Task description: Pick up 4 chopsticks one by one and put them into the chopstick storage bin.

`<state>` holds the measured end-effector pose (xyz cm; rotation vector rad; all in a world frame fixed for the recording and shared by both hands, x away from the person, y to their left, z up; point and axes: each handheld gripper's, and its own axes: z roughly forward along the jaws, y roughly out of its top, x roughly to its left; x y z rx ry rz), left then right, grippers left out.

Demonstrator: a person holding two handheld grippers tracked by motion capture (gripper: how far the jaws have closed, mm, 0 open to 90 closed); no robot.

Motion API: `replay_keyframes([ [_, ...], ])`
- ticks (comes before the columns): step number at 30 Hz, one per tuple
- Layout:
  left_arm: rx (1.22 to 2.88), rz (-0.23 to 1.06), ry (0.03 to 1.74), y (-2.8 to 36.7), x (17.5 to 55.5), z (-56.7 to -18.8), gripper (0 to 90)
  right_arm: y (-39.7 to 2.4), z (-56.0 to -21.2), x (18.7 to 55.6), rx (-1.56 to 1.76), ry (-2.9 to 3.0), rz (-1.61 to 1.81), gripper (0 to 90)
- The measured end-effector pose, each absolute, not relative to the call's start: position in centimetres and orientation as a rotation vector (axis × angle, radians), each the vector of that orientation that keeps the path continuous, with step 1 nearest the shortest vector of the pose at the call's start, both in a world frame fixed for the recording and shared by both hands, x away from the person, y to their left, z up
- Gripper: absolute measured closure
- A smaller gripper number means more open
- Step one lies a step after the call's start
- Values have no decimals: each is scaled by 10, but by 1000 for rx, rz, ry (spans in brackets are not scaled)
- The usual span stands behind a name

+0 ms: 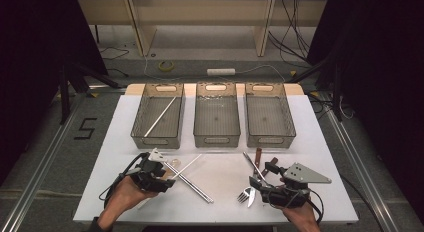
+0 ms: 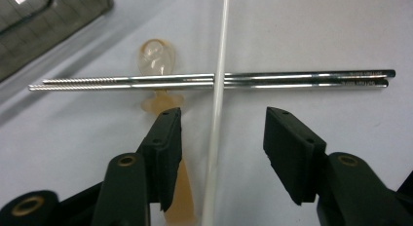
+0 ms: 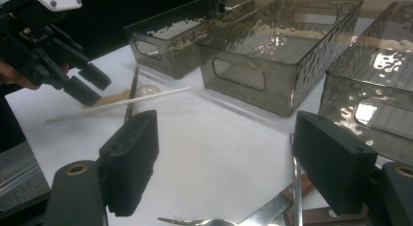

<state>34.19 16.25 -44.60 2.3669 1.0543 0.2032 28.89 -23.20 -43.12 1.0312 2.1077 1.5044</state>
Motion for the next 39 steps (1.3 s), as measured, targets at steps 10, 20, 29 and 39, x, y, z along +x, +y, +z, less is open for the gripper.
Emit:
replay_keyframes([
  [10,2433,223,1036,158,342,-456,573,-231,-432,289,1028,2112,1505,262],
  [20,2462,225,1012,155,341,-460,636,-231,-431,289,1031,2113,1507,262],
  [29,2506,223,1005,153,342,-465,684,-231,-432,289,1032,2114,1506,263],
  [39,2537,218,1007,152,345,-469,755,-231,-432,289,1034,2118,1503,264],
])
